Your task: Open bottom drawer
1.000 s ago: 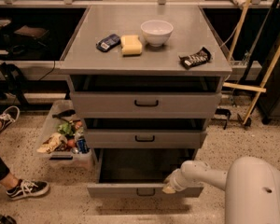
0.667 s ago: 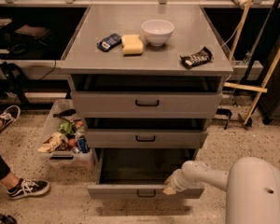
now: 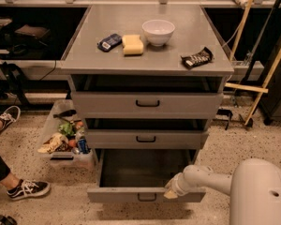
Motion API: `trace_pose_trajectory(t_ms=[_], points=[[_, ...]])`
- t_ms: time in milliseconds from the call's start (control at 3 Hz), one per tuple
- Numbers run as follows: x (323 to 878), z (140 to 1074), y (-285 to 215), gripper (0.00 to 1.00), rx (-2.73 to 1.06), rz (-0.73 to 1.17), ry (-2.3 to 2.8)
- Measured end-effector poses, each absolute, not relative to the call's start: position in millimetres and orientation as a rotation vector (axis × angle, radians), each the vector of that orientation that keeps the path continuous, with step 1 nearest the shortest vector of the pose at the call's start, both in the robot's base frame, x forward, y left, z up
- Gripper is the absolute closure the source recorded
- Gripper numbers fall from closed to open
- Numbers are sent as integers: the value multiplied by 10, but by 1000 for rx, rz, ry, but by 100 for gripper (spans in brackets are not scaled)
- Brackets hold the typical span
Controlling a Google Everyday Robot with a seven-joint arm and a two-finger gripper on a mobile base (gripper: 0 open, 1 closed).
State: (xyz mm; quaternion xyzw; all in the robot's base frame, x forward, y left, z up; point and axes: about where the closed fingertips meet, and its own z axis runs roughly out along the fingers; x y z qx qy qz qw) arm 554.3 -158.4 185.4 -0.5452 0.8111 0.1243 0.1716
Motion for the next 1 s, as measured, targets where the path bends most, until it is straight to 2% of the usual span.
trace_pose_trajectory(t_ms=[1000], points=[[5298, 1793, -1607, 100, -1519, 358, 2306]])
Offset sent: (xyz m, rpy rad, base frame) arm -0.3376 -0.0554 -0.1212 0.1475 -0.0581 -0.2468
